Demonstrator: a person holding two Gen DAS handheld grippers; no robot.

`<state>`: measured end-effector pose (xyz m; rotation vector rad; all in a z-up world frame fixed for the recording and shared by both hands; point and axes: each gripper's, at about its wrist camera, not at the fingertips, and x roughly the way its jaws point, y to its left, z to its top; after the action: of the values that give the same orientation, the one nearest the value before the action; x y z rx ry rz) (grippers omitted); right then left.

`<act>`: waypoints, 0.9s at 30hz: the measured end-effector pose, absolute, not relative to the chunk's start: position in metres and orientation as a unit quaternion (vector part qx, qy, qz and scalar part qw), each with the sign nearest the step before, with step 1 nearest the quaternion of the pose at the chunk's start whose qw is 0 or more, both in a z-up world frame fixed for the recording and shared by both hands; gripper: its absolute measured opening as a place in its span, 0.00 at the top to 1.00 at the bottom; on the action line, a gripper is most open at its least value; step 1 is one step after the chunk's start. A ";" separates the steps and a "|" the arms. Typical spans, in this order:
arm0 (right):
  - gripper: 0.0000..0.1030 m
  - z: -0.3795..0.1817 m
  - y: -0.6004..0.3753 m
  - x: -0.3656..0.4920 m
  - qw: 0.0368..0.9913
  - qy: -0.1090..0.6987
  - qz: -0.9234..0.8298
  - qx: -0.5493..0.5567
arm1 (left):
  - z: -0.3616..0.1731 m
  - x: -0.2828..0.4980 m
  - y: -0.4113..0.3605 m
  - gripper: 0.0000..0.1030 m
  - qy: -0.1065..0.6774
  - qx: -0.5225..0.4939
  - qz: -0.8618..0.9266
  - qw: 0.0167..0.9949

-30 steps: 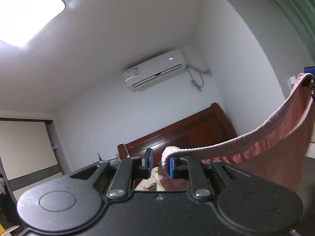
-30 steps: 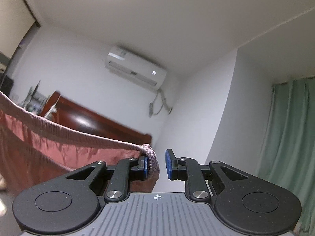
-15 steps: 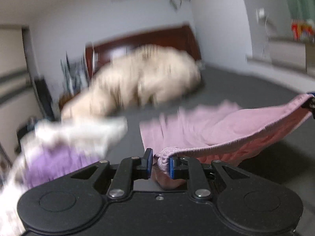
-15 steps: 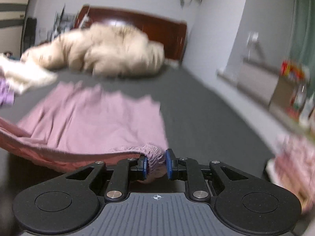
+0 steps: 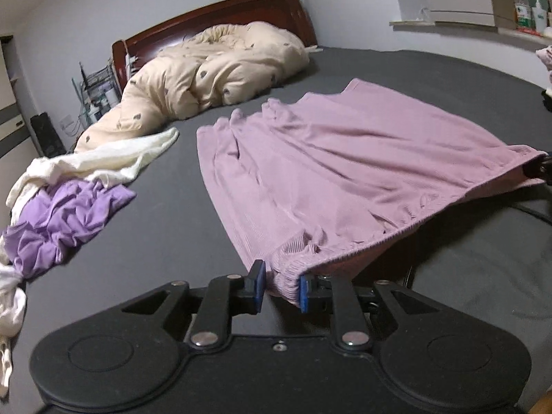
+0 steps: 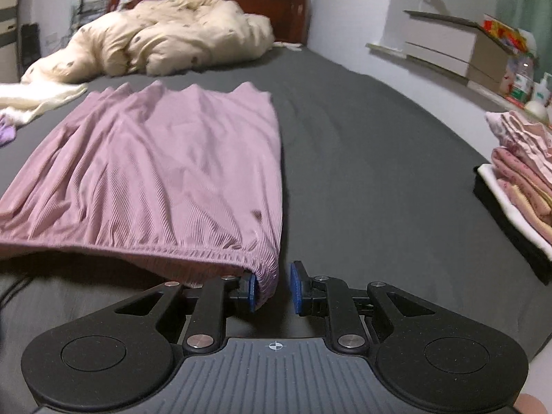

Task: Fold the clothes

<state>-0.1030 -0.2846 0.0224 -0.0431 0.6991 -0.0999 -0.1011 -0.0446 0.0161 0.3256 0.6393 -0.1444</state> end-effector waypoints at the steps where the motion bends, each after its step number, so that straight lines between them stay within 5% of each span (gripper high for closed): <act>1: 0.82 0.021 -0.283 -0.105 0.937 0.345 -0.044 -0.024 | 0.015 -0.099 -0.042 0.80 0.315 0.158 -0.068 0.933; 11: 0.81 0.033 -0.307 -0.116 0.932 0.360 0.039 0.035 | 0.015 -0.107 -0.024 0.68 0.305 0.167 -0.087 0.934; 16: 0.50 0.047 -0.332 -0.134 0.927 0.369 0.060 0.042 | 0.022 -0.120 -0.014 0.47 0.297 0.176 -0.107 0.932; 27: 0.49 0.092 -0.377 -0.189 0.885 0.450 0.098 0.063 | 0.032 -0.143 -0.006 0.39 0.294 0.173 -0.127 0.931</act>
<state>-0.1892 -0.3774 0.0922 0.1300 0.9366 0.2048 -0.1431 -0.0062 0.0317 0.3548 0.6028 -0.2602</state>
